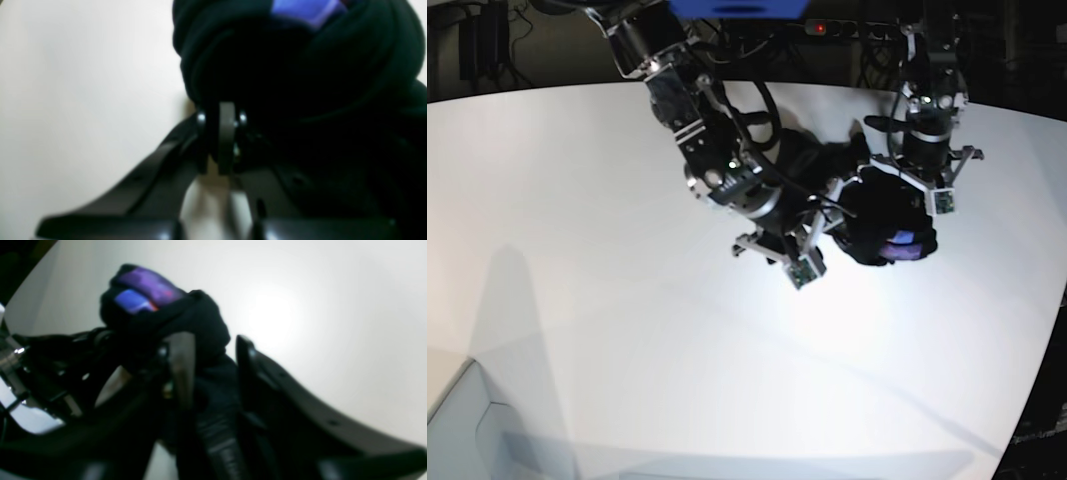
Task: Layout the t-shirt on the table in an organized manner, then fold the t-shirt properly
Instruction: 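Grasp the black t-shirt bundle with both grippers near the blue print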
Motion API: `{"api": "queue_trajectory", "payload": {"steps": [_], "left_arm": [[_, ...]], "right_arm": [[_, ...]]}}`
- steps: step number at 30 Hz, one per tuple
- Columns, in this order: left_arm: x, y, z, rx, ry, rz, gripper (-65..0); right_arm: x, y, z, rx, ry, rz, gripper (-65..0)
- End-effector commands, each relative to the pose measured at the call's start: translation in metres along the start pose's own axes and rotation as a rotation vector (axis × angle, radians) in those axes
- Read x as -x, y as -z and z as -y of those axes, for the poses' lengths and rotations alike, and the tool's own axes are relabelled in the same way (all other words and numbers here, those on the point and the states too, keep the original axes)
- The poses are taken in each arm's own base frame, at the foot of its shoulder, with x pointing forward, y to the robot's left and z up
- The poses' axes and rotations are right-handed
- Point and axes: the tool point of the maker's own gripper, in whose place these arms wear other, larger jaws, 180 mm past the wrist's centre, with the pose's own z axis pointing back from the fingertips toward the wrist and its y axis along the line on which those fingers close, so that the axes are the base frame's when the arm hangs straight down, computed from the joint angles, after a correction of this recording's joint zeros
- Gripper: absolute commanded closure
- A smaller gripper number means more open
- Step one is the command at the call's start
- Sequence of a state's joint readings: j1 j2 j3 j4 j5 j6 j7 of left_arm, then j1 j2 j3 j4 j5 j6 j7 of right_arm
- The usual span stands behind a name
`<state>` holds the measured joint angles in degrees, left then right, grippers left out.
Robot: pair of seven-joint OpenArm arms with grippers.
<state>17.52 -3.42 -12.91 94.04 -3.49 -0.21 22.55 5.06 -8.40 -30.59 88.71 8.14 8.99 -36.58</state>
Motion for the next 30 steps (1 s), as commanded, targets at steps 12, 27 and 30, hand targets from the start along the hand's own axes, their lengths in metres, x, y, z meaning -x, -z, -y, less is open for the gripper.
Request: {"api": "queue_trajectory", "payload": {"steps": [12, 27, 30], "left_arm": [[0.017, 0.002, 0.005, 0.024, -0.066, -0.039, -0.3], [0.017, 0.001, 0.005, 0.025, -0.067, -0.041, -0.3], [0.019, 0.001, 0.005, 0.024, -0.067, -0.044, -0.3]], "right_arm": [[0.001, 0.021, -0.020, -0.161, 0.221, -0.013, -45.4], [-0.009, 0.017, -0.036, -0.201, 0.196, 0.009, -45.3], [-0.001, 0.021, -0.033, -0.195, 0.201, -0.013, -45.1]]}}
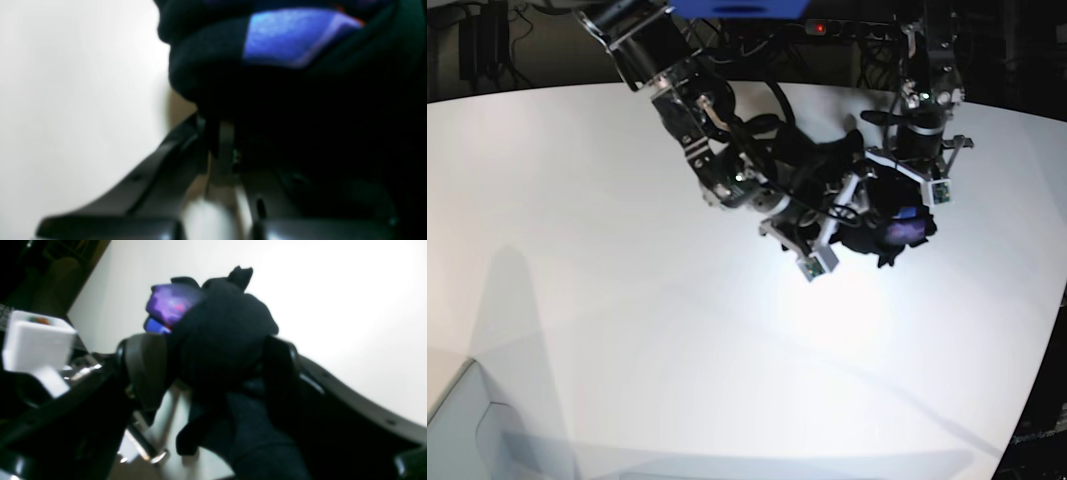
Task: Layout the t-shirt on the table in an organized manner, then fold the t-shirt properly
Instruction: 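Grasp the black t-shirt bundle with both grippers near the blue print, then lift and shake the shirt, pulling the right gripper away from the left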
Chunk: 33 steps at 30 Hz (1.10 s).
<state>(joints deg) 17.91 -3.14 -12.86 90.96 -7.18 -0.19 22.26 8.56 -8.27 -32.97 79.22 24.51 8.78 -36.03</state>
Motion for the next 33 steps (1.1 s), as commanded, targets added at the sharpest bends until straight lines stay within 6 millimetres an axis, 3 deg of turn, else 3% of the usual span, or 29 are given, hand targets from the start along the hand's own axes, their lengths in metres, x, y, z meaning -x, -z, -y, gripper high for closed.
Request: {"api": "queue_trajectory", "payload": {"steps": [1, 9, 14, 24, 26, 28, 33], "left_arm": [[-0.004, -0.001, 0.001, 0.006, -0.001, 0.012, -0.3], [-0.003, -0.001, 0.002, 0.007, -0.004, 0.010, -0.3], [-0.002, -0.001, 0.011, 0.028, 0.003, 0.006, -0.3], [0.001, -0.001, 0.030, 0.077, 0.021, -0.002, -0.3], [0.001, -0.001, 0.030, 0.077, 0.021, -0.002, -0.3], [0.001, -0.001, 0.029, 0.074, 0.020, -0.001, -0.3], [-0.004, -0.008, 0.026, 0.072, 0.031, 0.017, -0.3]], "right_arm": [[-0.023, 0.000, -0.008, -0.026, -0.007, 0.064, -44.3], [-0.028, 0.003, -0.020, -0.050, -0.032, 0.100, -29.4], [-0.016, 0.008, -0.015, -0.042, -0.021, 0.067, -21.9], [-0.015, 0.009, -0.020, -0.051, -0.029, 0.063, -20.2], [-0.014, 0.009, -0.020, -0.050, -0.028, 0.061, -13.9], [-0.010, 0.011, -0.017, -0.045, -0.025, 0.047, 0.0], [-0.015, 0.013, -0.012, -0.036, -0.035, 0.048, 0.0]]}}
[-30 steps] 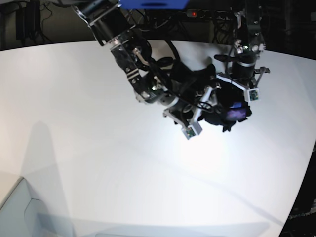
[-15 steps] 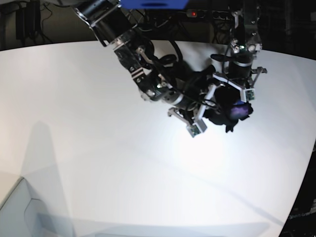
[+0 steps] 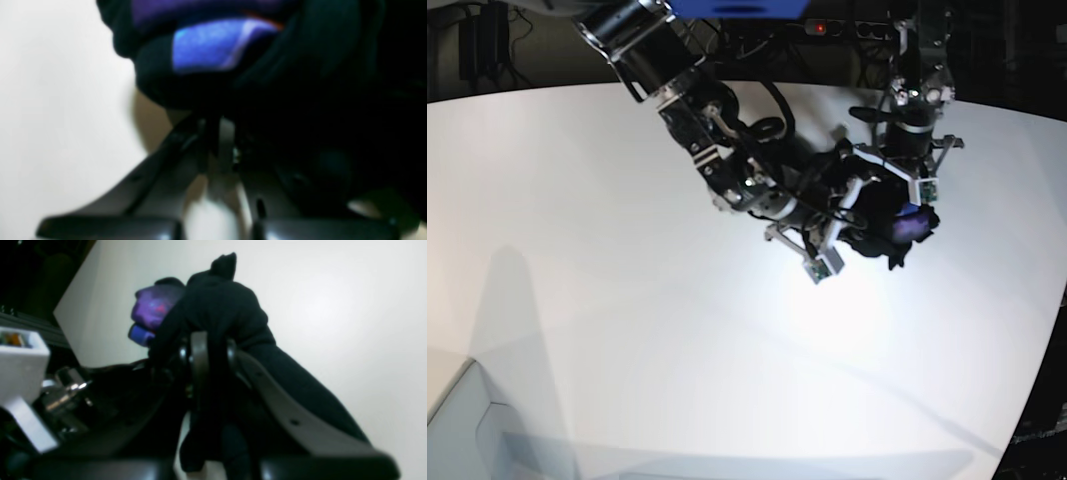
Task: Layout the t-shirt on the table in an organized manner, then fold the t-shirt properly
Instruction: 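Lift and shake the shirt, pulling the right gripper away from the left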
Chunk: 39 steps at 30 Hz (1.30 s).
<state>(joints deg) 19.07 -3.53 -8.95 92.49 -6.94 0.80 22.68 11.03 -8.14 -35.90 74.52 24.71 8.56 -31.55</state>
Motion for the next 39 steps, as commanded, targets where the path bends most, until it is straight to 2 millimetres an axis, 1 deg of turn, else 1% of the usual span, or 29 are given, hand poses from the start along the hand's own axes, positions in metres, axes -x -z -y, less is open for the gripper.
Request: {"api": "queue_trajectory", "payload": {"steps": [1, 2, 4, 6, 8, 9, 11, 14, 15, 16, 17, 20, 22, 24, 25, 26, 28, 29, 30, 31, 33, 37, 39], "left_arm": [[-0.010, -0.005, 0.005, 0.025, 0.004, 0.034, -0.3], [-0.014, -0.007, 0.006, 0.027, 0.005, 0.046, -0.3], [-0.024, -0.015, 0.007, 0.032, 0.008, 0.075, -0.3], [-0.033, -0.023, 0.008, 0.035, 0.012, 0.104, -0.3], [-0.040, -0.031, -0.002, 0.011, 0.008, 0.126, -0.3], [-0.044, -0.034, -0.005, 0.001, 0.005, 0.139, -0.3], [-0.053, -0.038, -0.008, -0.007, 0.005, 0.160, -0.3], [-0.049, -0.041, -0.010, -0.010, 0.012, 0.152, -0.3], [-0.049, -0.042, -0.014, -0.020, 0.011, 0.152, -0.3], [-0.049, -0.042, -0.019, -0.033, 0.009, 0.154, -0.3], [-0.050, -0.043, -0.024, -0.046, 0.006, 0.156, -0.3], [-0.050, -0.044, -0.031, -0.064, 0.001, 0.156, -0.3], [-0.046, -0.044, -0.032, -0.065, 0.002, 0.145, -0.3], [-0.047, -0.042, -0.029, -0.059, 0.002, 0.147, -0.3], [-0.046, -0.042, -0.028, -0.057, -0.002, 0.147, -0.3], [-0.046, -0.042, -0.027, -0.056, -0.007, 0.148, -0.3], [-0.048, -0.041, -0.025, -0.053, -0.009, 0.152, -0.3], [-0.049, -0.040, -0.020, -0.039, -0.007, 0.154, -0.3], [-0.049, -0.039, -0.015, -0.028, -0.006, 0.152, -0.3], [-0.049, -0.039, -0.013, -0.022, -0.005, 0.151, -0.3], [-0.048, -0.039, -0.011, -0.016, -0.004, 0.149, -0.3], [-0.047, -0.039, -0.009, -0.012, -0.003, 0.145, -0.3], [-0.046, -0.039, -0.009, -0.012, -0.003, 0.144, -0.3]], "right_arm": [[-0.018, 0.000, -0.010, -0.029, -0.003, 0.043, 0.0], [-0.021, -0.001, -0.007, -0.022, 0.002, 0.052, 0.0], [-0.037, -0.006, 0.007, 0.005, 0.018, 0.091, 0.0], [-0.045, -0.011, 0.021, 0.034, 0.042, 0.116, 0.0], [-0.050, -0.014, 0.033, 0.057, 0.065, 0.133, 0.0], [-0.056, -0.017, 0.040, 0.073, 0.076, 0.148, 0.0], [-0.065, -0.021, 0.053, 0.096, 0.088, 0.169, 0.0], [-0.068, -0.028, 0.069, 0.128, 0.091, 0.180, 0.0], [-0.069, -0.029, 0.070, 0.130, 0.090, 0.181, 0.0], [-0.073, -0.030, 0.072, 0.134, 0.084, 0.189, 0.0], [-0.075, -0.034, 0.079, 0.148, 0.079, 0.190, 0.0], [-0.076, -0.038, 0.089, 0.167, 0.079, 0.193, 0.0], [-0.074, -0.037, 0.087, 0.162, 0.082, 0.183, 0.0], [-0.074, -0.038, 0.079, 0.149, 0.078, 0.182, 0.0], [-0.066, -0.037, 0.070, 0.134, 0.085, 0.165, 0.0], [-0.065, -0.036, 0.057, 0.108, 0.085, 0.159, 0.0], [-0.060, -0.033, 0.035, 0.068, 0.072, 0.138, -0.3], [-0.055, -0.031, 0.025, 0.047, 0.056, 0.119, -1.8], [-0.053, -0.027, 0.015, 0.026, 0.043, 0.105, -4.2], [-0.048, -0.025, 0.009, 0.014, 0.033, 0.085, -7.3], [-0.034, -0.023, 0.002, 0.000, 0.036, 0.049, -13.9], [-0.017, -0.023, -0.002, -0.005, 0.060, 0.019, -27.7], [-0.008, -0.023, -0.004, -0.008, 0.072, 0.006, -31.3]]}}
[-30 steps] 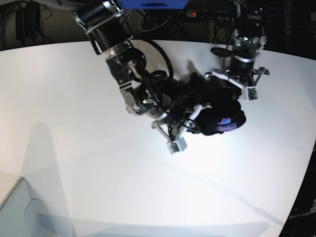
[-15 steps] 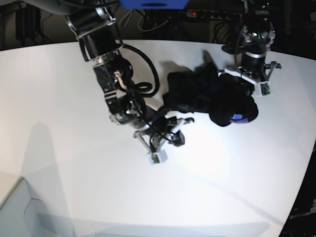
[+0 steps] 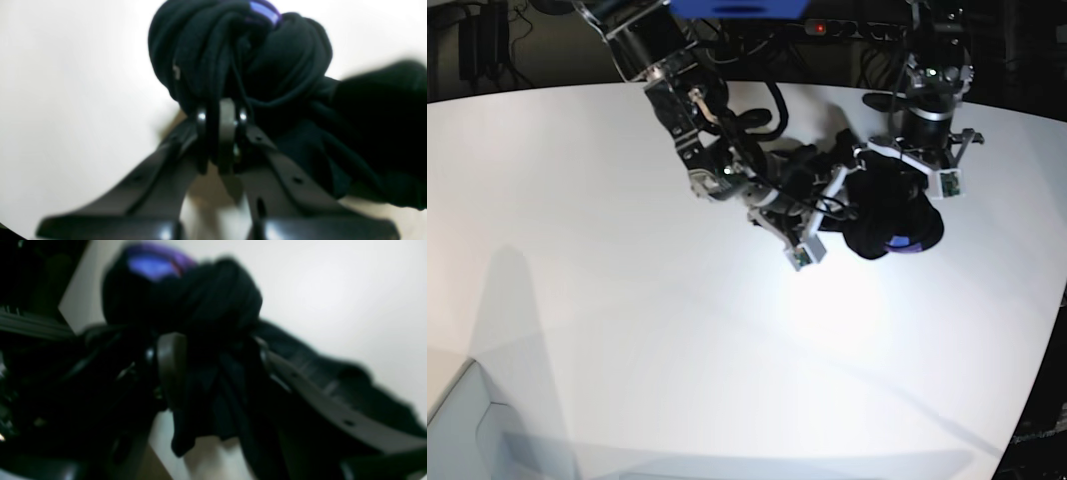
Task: Layout the t-shirt on the table in an organized manner, then fold the t-shirt properly
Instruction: 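Lift and shake the shirt, pulling the right gripper away from the left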
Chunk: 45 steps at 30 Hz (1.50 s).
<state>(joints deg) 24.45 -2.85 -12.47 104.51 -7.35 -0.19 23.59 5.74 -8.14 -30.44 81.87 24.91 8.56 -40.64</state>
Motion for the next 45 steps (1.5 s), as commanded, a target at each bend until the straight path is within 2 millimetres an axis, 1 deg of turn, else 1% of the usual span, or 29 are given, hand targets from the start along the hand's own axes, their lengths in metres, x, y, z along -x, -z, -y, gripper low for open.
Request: {"api": "queue_trajectory", "payload": {"steps": [1, 3, 7, 12, 15, 19, 20, 22, 24, 31, 34, 37, 41, 45], "left_arm": [[-0.010, -0.001, 0.001, 0.007, 0.004, 0.037, -0.3], [-0.008, -0.001, 0.010, 0.026, 0.000, 0.031, -0.3], [-0.005, -0.001, 0.027, 0.067, -0.002, 0.024, -0.3], [0.009, -0.007, 0.064, 0.168, 0.017, -0.010, -0.3], [0.018, -0.009, 0.073, 0.190, 0.022, -0.034, -0.3], [0.032, -0.007, 0.071, 0.186, 0.025, -0.071, -0.3], [0.034, -0.008, 0.070, 0.184, 0.024, -0.075, -0.3], [0.037, -0.009, 0.070, 0.183, 0.024, -0.083, -0.3], [0.036, -0.009, 0.070, 0.183, 0.024, -0.081, -0.3], [0.033, -0.008, 0.069, 0.182, 0.024, -0.075, -0.3], [0.033, -0.008, 0.069, 0.182, 0.024, -0.075, -0.3], [0.033, -0.007, 0.069, 0.182, 0.024, -0.075, -0.3], [0.033, -0.007, 0.069, 0.181, 0.027, -0.075, -0.3], [0.033, -0.007, 0.069, 0.180, 0.027, -0.074, -0.3]], "right_arm": [[-0.018, -0.001, -0.012, -0.032, -0.007, 0.059, -32.3], [-0.012, -0.001, -0.013, -0.032, 0.004, 0.049, -32.6], [-0.006, 0.003, -0.010, -0.027, 0.010, 0.034, -32.8], [0.005, 0.008, -0.002, -0.014, 0.026, 0.002, -32.8], [0.004, 0.008, -0.003, -0.015, 0.026, 0.005, -32.9], [-0.008, 0.008, 0.000, -0.011, 0.008, 0.022, -32.9], [-0.009, 0.008, 0.000, -0.011, 0.006, 0.023, -32.9], [-0.017, 0.008, 0.001, -0.010, -0.007, 0.035, -32.9], [-0.022, 0.008, 0.001, -0.009, -0.013, 0.042, -32.9], [-0.026, 0.009, 0.000, -0.011, -0.024, 0.047, -32.9], [-0.029, 0.008, 0.000, -0.013, -0.020, 0.081, -32.7], [-0.022, 0.013, 0.005, -0.004, -0.006, 0.076, -31.9], [-0.015, 0.019, 0.012, 0.009, 0.008, 0.064, -24.4], [-0.012, 0.021, 0.015, 0.013, 0.015, 0.067, -16.5]]}}
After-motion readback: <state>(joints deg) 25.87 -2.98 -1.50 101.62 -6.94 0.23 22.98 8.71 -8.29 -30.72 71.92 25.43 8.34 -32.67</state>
